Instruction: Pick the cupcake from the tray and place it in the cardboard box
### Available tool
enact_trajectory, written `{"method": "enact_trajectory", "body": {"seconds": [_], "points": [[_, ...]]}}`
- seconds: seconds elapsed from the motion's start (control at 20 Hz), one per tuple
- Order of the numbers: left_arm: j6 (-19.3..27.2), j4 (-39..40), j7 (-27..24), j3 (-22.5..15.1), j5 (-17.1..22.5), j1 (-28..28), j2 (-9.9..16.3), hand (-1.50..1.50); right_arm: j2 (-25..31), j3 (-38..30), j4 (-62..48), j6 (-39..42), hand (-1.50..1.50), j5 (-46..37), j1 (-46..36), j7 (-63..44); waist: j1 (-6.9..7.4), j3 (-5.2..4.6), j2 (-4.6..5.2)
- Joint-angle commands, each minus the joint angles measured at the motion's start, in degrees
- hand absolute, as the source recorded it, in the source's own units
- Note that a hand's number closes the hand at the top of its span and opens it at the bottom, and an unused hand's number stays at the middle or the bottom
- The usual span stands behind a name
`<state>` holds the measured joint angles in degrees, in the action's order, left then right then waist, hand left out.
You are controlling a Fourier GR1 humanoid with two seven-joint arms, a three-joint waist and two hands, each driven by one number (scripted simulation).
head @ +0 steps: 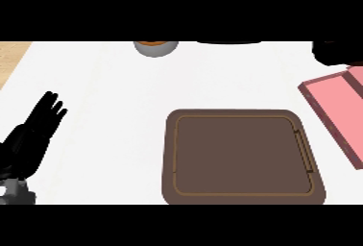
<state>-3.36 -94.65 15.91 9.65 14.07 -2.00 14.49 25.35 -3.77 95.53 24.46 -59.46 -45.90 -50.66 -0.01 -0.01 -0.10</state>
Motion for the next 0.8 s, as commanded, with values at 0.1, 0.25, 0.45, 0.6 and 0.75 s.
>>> {"method": "enact_trajectory", "body": {"seconds": [0.1,0.25,0.45,0.6,0.75], "points": [[-0.28,1.58,-0.71,0.57,-0.72,-1.38,-0.15,0.00,6.02,-5.08,-6.16,-0.24,1.50,1.09,1.98,7.09,0.09,0.00,0.11],[-0.26,-3.42,2.07,0.03,0.17,1.21,-1.08,0.00,5.97,-6.21,-5.93,-2.85,1.50,0.89,4.61,8.95,0.22,0.01,0.06],[-3.90,5.08,-2.64,3.49,1.74,-0.96,0.98,0.00,7.44,-8.58,-10.26,-10.18,1.50,1.01,9.45,16.17,-0.08,0.00,0.20],[-0.05,4.99,-1.29,0.57,-2.17,-4.00,-1.44,0.00,8.72,-10.15,-17.29,-10.73,1.50,2.26,5.63,19.49,0.11,0.00,0.21],[-2.04,-0.21,0.71,1.76,0.30,0.34,-0.31,0.00,6.01,-10.23,-20.96,-20.43,1.50,1.02,13.15,24.68,0.43,0.05,0.20]]}}
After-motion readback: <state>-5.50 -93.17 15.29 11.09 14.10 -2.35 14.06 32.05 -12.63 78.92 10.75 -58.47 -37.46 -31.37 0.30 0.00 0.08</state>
